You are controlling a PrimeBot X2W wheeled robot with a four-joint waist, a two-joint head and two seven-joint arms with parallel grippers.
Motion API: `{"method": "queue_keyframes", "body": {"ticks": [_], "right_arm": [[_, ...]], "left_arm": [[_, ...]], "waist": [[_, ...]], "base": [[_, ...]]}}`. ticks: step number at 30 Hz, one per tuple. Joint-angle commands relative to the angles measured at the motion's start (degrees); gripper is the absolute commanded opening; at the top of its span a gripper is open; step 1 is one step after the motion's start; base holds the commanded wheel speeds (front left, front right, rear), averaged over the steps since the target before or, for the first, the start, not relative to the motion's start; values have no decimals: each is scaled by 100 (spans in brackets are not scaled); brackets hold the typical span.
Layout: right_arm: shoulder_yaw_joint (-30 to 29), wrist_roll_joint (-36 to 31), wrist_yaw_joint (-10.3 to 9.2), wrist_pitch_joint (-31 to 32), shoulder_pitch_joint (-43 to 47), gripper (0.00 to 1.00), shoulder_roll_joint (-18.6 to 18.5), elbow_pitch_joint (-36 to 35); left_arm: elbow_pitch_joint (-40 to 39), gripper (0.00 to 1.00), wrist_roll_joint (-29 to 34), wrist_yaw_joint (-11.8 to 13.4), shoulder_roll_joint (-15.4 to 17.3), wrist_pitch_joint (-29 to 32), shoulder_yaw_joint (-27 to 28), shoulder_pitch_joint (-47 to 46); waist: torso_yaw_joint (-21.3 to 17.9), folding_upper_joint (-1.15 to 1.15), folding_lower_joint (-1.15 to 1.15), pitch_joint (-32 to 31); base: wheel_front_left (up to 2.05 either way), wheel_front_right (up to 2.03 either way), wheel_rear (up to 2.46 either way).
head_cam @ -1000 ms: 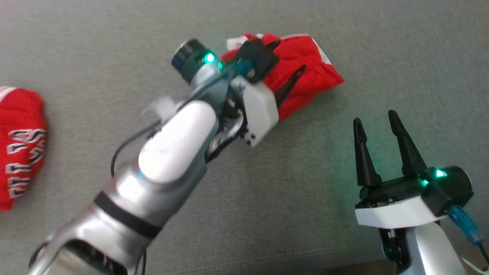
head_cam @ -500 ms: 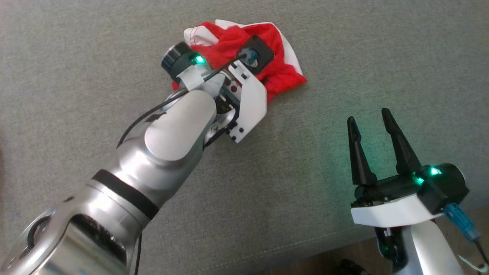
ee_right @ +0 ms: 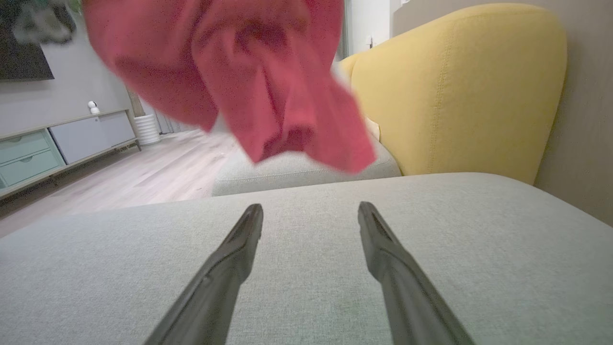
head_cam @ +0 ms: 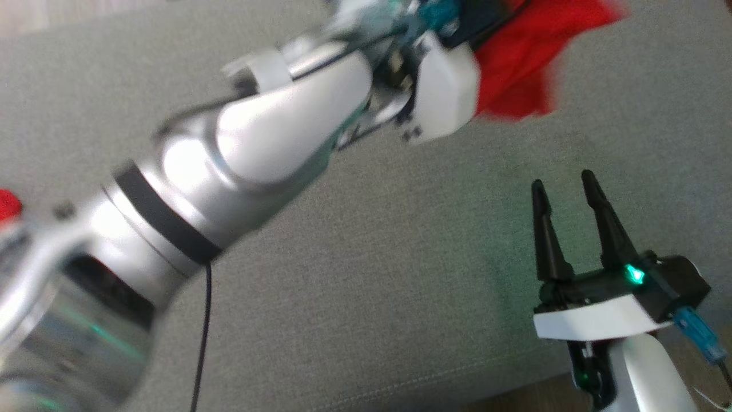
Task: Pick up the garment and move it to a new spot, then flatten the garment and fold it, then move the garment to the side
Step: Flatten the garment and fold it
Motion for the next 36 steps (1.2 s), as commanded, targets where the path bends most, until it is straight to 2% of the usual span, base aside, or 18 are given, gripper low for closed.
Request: {"method": "queue_keyframes", "body": {"ticks": [1,6,10,12,15,16,19,21,22,24,25,26,27,32,36], "right_arm": [[65,24,44,-37,82,100,-30,-154],[-74,18,44,-37,283,100,-30,-156],[-85,-38,44,-37,362,100,-30,-196],[-83,-61,44,-37,357,100,-30,-210],[-16,-113,44,-37,248,100,-30,-222],[-16,-113,44,-37,248,100,-30,-222],[76,-136,44,-37,109,100,-30,-229],[27,-142,44,-37,74,100,-30,-246],[-72,-150,44,-37,107,100,-30,-267],[-146,-177,44,-37,172,100,-30,-260],[-173,-187,44,-37,205,100,-30,-251],[-201,-194,44,-37,240,100,-30,-251],[-233,-191,44,-37,277,100,-30,-255],[-306,-155,44,-37,416,100,-30,-266],[-295,-146,44,-37,406,100,-30,-268]], "left_arm": [[-361,0,-154,10,239,-233,12,-595],[-1188,0,-569,9,1006,-1131,-653,-1035],[-1728,0,-234,9,1584,-1493,-791,-330],[-1966,0,223,18,1738,-1518,-808,205],[-2270,0,1101,186,1862,-1522,-812,912],[-2270,0,1101,186,1862,-1522,-812,912],[-2429,0,2072,516,1954,-1524,-807,1299],[-2510,0,2596,649,2027,-1524,-819,1527],[-2377,0,2849,514,2129,-1524,-830,1871],[-2165,0,2920,376,2169,-1525,-833,2284],[-2032,29,2859,372,2189,-1525,-834,2469],[-1973,87,2767,413,2185,-1525,-831,2632],[-1939,100,2641,487,2181,-1525,-787,2783],[-1973,100,2051,851,2232,-1525,-421,3455],[-2294,100,1716,1159,2227,-1525,-145,3884]], "waist": [[69,0,0,-214],[327,0,0,-483],[583,0,0,-494],[693,0,0,-426],[745,0,0,-273],[745,0,0,-273],[665,0,0,-140],[606,0,0,-89],[599,0,0,-42],[626,0,0,-18],[643,0,0,-17],[671,0,0,-21],[706,0,0,-34],[933,0,0,-124],[1095,0,0,-156]], "base": [[0,0,0],[0,0,0],[0,0,0],[0,0,0],[0,0,0],[0,0,0],[0,0,0],[0,0,0],[0,0,0],[0,0,0],[0,0,0],[0,0,0],[0,0,0],[0,0,0],[0,0,0]]}}
